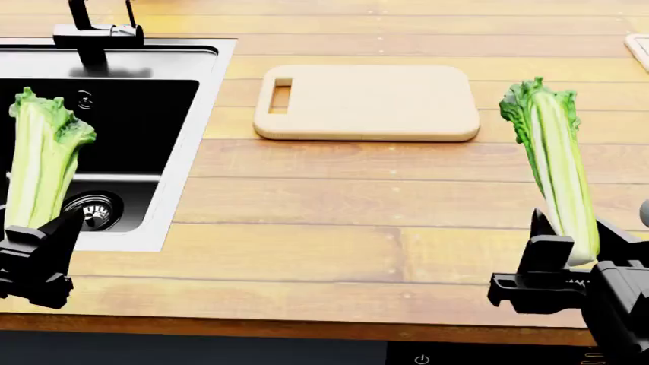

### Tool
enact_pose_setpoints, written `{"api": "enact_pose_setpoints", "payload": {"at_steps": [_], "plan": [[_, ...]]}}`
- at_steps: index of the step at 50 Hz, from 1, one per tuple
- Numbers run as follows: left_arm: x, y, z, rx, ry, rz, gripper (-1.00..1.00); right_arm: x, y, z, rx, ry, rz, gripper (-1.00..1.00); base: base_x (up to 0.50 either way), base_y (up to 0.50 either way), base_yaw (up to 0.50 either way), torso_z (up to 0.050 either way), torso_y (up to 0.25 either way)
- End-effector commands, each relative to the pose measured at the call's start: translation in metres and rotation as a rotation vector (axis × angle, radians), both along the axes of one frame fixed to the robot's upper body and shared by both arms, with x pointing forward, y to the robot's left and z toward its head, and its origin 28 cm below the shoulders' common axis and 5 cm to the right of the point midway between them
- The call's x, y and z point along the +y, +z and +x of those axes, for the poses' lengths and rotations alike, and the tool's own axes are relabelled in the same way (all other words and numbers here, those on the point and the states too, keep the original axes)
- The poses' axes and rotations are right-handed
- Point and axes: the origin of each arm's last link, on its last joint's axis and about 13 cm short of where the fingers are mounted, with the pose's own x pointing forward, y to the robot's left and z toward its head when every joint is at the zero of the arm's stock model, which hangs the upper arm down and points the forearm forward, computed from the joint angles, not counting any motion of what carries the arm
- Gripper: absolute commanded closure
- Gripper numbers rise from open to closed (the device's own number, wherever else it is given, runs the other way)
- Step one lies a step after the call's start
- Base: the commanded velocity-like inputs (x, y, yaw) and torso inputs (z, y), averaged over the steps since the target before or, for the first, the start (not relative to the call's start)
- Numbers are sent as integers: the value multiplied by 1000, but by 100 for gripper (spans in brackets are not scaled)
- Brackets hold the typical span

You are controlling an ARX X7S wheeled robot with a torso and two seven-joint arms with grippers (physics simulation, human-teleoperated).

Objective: Place the celery and the celery on separate cutting boards.

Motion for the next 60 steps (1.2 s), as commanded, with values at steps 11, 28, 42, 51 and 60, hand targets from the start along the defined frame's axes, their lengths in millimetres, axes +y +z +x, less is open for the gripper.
{"api": "enact_pose_setpoints", "payload": {"at_steps": [11, 28, 42, 51, 60], "plan": [[0, 2, 2, -12, 13, -23, 100, -4, 3, 1, -21, -13, -17, 100, 59, -500, 0, 0, 1], [4, 6, 0, -18, 30, -15, 100, -6, 3, -3, -22, -26, -21, 100, 63, -500, 0, 0, 1], [8, 5, 1, -19, 47, -23, 100, -4, 4, -3, -28, -32, -110, 100, 167, -491, 0, 1, 1], [11, 4, -1, -21, 57, -32, 100, -2, 5, -4, -32, -23, -109, 100, 415, -360, 0, 0, 2], [13, 3, -3, -22, 63, -37, 100, -3, 6, -4, -36, -26, -98, 100, 436, -335, 0, 0, 2]]}}
